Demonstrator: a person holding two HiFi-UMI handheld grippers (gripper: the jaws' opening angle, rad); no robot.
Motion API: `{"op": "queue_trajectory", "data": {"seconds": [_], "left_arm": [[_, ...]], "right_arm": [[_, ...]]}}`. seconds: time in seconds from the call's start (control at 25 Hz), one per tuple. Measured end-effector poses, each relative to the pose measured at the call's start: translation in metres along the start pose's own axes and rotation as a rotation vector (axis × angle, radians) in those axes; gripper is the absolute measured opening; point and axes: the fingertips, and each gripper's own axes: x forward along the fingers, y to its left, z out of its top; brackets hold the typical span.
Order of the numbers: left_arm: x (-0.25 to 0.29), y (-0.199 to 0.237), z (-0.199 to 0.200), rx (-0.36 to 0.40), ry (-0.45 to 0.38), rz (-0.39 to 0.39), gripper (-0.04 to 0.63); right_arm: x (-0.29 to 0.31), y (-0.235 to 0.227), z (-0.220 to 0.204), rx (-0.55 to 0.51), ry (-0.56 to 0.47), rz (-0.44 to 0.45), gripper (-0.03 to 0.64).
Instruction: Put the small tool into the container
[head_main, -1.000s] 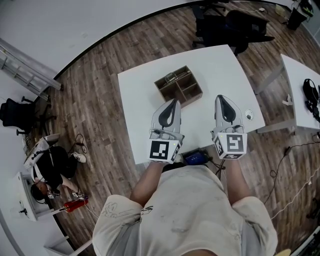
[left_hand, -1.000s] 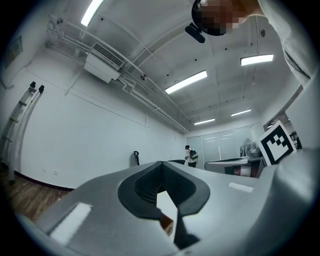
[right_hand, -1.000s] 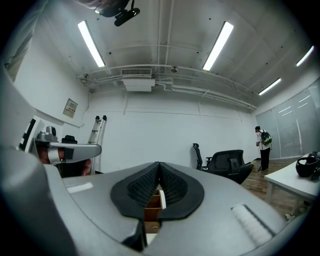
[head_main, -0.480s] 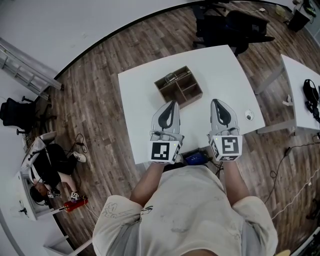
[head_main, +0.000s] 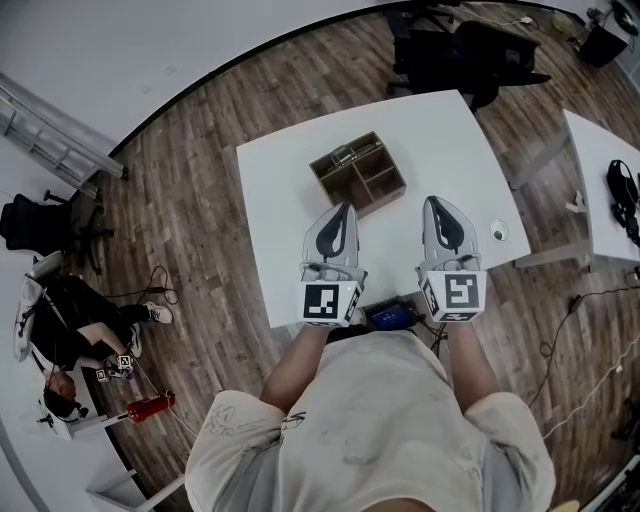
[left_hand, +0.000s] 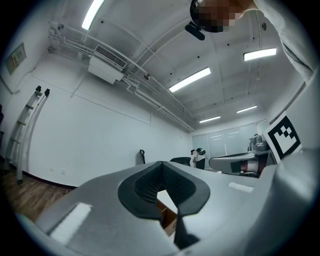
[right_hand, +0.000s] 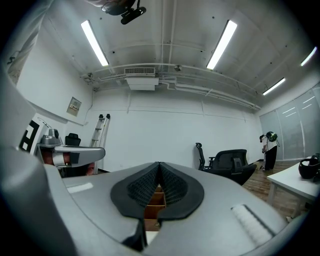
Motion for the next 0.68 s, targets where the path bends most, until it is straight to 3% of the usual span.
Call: {"op": "queue_trajectory", "data": {"seconds": [0.68], "left_arm": [[-0.003, 0.000, -0.012, 0.005, 0.008, -0.002, 0.017]], "right_arm": [[-0.001, -0.004, 0.005, 0.003, -0.020, -0.009, 0.005]]}}
